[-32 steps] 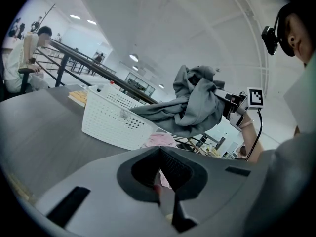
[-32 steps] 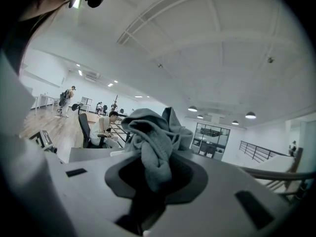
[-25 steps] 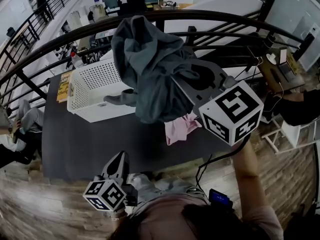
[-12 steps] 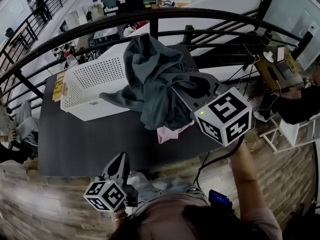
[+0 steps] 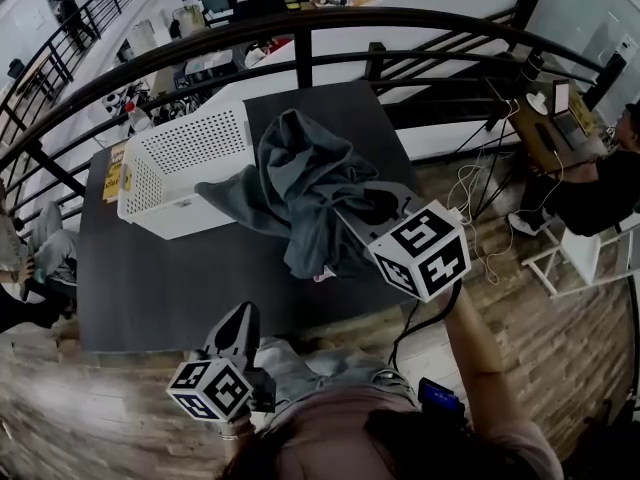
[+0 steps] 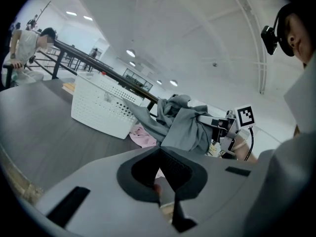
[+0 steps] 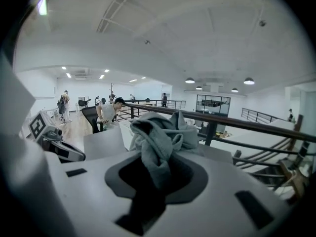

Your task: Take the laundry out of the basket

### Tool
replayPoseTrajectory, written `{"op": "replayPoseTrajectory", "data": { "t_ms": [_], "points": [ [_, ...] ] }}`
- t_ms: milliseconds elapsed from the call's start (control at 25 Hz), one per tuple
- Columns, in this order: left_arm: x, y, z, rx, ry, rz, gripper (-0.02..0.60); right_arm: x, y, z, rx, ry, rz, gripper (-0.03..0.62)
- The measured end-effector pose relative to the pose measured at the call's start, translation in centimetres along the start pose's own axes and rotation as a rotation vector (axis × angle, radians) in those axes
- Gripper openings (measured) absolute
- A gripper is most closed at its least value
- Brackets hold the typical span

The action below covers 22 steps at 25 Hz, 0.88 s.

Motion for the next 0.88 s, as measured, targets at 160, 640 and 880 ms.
{"op": "replayPoseTrajectory", "data": {
  "t_ms": [160,640,880],
  "points": [
    [0.1,-0.1,0.1,-0.002,0.003,0.006,-0.003,-0.7,-2.0,0.3,-0.052,0.014,0.056,0.097],
    [0.0,-0.5,-0.2,-0.012,-0.001,0.025,-0.003,-3.0,-7.3,0.0,-0.167,0.01,0.174,0.098],
    [0.0,-0.7,-0.3,-0.015,0.004,0.031,-0.003,-4.7,-10.7,0.0,-0.219,0.017,0.244,0.101]
  ]
}}
Point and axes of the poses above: the fingertips, and each gripper's own axes: x backward along the fingers, z to its left, y out of its top, the point moved 5 cm from there along x, backward along the fingers, and after that the axes turned 3 degrees about y, right-handed, at the moved point
